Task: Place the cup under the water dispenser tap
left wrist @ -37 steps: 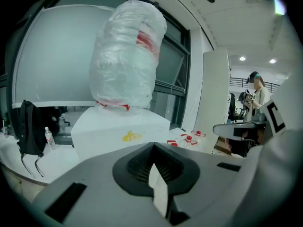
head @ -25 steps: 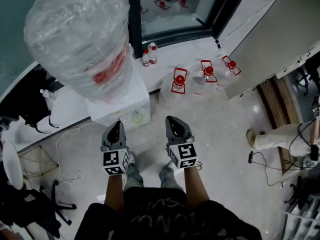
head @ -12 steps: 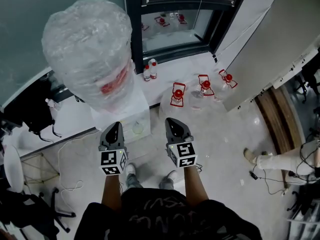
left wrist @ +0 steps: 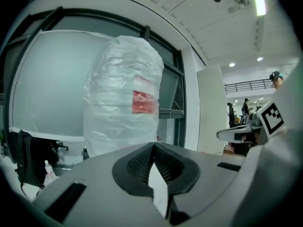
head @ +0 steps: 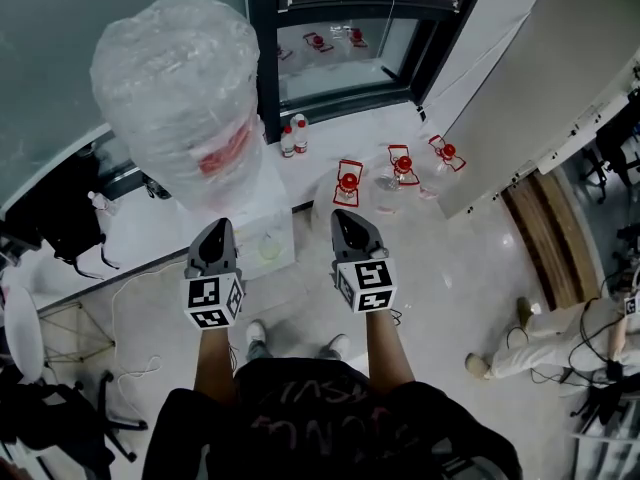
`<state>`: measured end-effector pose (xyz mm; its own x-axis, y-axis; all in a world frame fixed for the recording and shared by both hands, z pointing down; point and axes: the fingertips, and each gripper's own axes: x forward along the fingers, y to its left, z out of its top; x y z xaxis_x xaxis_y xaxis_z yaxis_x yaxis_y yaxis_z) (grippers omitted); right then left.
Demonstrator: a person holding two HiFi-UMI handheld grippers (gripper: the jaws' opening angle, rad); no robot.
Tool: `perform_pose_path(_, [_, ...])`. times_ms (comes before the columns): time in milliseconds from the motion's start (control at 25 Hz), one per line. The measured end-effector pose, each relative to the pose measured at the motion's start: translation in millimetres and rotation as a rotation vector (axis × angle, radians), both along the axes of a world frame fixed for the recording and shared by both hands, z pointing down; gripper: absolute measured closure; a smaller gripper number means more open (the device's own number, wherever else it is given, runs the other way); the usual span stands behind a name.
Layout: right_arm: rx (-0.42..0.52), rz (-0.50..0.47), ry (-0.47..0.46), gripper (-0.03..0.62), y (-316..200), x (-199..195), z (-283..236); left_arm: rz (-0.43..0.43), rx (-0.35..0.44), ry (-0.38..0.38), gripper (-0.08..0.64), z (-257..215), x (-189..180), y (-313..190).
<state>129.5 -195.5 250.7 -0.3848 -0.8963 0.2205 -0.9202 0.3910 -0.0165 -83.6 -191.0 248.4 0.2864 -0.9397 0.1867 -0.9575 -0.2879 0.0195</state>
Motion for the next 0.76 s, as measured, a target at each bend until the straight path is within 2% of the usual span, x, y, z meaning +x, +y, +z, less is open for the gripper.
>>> perform_pose_path(760, [0.046, 0.016, 0.027, 0.578, 0.7, 11.4, -21.7, 0.023, 0.035, 0.005, 0.545, -22.0, 6.8, 1.6])
